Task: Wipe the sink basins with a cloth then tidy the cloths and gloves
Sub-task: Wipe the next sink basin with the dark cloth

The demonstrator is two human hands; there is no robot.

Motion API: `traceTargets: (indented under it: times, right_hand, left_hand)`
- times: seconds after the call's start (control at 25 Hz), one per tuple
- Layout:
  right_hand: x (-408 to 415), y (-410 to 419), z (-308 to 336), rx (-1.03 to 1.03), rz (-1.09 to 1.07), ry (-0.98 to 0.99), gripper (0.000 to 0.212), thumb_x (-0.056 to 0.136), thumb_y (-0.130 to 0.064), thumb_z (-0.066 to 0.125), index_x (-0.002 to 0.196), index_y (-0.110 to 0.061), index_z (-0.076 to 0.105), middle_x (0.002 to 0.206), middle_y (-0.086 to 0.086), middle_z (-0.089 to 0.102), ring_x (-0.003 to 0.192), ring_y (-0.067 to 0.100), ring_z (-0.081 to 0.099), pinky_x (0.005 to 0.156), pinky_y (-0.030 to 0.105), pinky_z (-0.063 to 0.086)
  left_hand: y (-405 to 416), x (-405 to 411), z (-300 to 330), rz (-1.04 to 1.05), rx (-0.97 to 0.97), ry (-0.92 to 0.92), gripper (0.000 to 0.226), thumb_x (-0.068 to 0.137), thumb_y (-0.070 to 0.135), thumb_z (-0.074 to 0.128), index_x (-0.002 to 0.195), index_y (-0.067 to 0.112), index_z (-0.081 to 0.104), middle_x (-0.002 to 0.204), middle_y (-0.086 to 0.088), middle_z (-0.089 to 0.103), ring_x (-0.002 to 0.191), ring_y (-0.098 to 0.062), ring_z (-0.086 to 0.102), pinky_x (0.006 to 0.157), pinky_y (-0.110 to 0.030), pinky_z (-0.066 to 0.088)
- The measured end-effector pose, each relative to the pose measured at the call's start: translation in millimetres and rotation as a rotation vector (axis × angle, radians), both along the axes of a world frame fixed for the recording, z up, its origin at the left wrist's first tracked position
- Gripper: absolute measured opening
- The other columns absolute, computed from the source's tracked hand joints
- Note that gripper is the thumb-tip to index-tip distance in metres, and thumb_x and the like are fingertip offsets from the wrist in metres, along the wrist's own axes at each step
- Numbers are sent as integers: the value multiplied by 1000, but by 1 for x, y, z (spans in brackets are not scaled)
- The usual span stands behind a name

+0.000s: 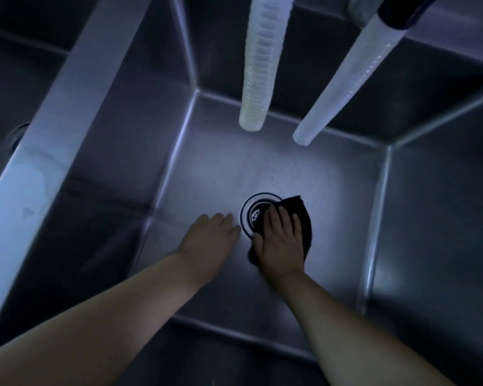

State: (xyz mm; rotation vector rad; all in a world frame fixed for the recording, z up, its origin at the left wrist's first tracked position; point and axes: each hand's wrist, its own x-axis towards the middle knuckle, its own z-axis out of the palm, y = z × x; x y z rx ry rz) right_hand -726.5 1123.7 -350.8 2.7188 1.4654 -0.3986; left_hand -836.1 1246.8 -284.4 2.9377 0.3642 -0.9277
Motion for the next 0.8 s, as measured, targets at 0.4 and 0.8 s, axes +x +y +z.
traceTargets:
  times: [0.4, 0.8]
  right_hand:
    - [5, 14, -14, 93, 114, 93, 46, 96, -32, 35, 124, -4, 57, 119, 13, 62, 115, 27, 54, 117, 36, 13]
    - [43, 6, 3, 9, 454, 115, 25, 87, -29, 62, 98, -8, 71, 83, 7, 71, 84, 23, 66, 107, 34, 36]
  left_hand:
    - [4, 27, -30, 155, -101, 136, 91, 89, 29, 59, 150, 26, -9, 156, -14, -21, 144, -31, -15, 112, -62, 12]
    - [-6, 43, -35, 251, -127, 228, 76, 95, 18, 49, 150, 32, -3, 152, -17, -28, 141, -37, -22, 112, -63, 10]
